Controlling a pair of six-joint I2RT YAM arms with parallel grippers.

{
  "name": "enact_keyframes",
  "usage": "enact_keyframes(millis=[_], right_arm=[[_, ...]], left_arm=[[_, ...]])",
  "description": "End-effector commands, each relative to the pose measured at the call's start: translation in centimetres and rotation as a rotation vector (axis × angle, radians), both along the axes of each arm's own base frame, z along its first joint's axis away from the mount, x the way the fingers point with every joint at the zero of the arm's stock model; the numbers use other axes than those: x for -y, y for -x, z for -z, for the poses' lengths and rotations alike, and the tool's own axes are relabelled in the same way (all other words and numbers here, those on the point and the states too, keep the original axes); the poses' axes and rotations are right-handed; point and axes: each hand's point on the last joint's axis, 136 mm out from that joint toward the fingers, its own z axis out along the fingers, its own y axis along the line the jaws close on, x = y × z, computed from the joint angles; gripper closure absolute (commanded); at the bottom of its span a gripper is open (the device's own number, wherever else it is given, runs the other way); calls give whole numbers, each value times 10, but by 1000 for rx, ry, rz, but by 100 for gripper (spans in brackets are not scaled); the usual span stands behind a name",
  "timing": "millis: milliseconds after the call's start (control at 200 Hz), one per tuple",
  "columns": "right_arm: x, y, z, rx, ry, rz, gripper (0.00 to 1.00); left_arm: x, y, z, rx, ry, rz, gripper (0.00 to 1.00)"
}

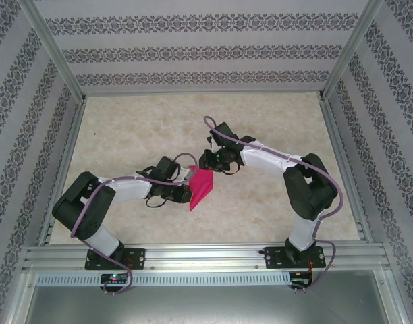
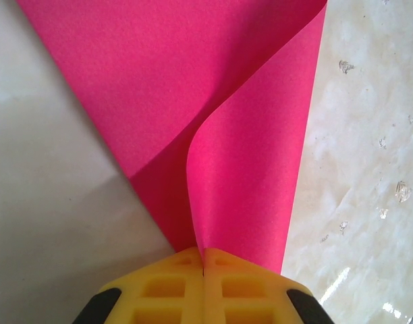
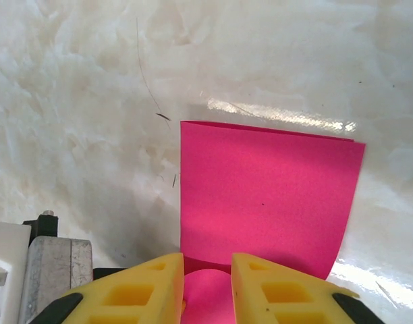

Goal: Fold a paper plane with a square sheet of paper (pick it up from the middle)
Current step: Third fold the triangle at the center of the table.

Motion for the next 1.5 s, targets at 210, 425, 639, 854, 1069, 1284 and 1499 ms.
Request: enact_keyframes(millis=[210, 425, 639, 854, 1069, 1284, 1499], right_arm=[[5, -14, 45, -68, 120, -1, 83], [11, -10, 63, -89, 181, -26, 86], [13, -6, 70, -101, 189, -36, 87], [13, -6, 70, -103, 187, -34, 86], [14, -6, 69, -103, 191, -31, 85], [9, -9, 53, -74, 149, -22, 83], [9, -9, 58, -87, 145, -16, 84]], left_arm=[[-2, -5, -3, 28, -23, 36, 92], [2, -9, -13, 44, -9, 41, 92], [8, -14, -22, 62, 17, 56, 92], [5, -11, -11, 36, -9, 55, 92], [-1, -5, 2, 4, -40, 44, 92], [0, -1, 6, -24, -28, 49, 91], [5, 3, -3, -34, 19, 49, 91]])
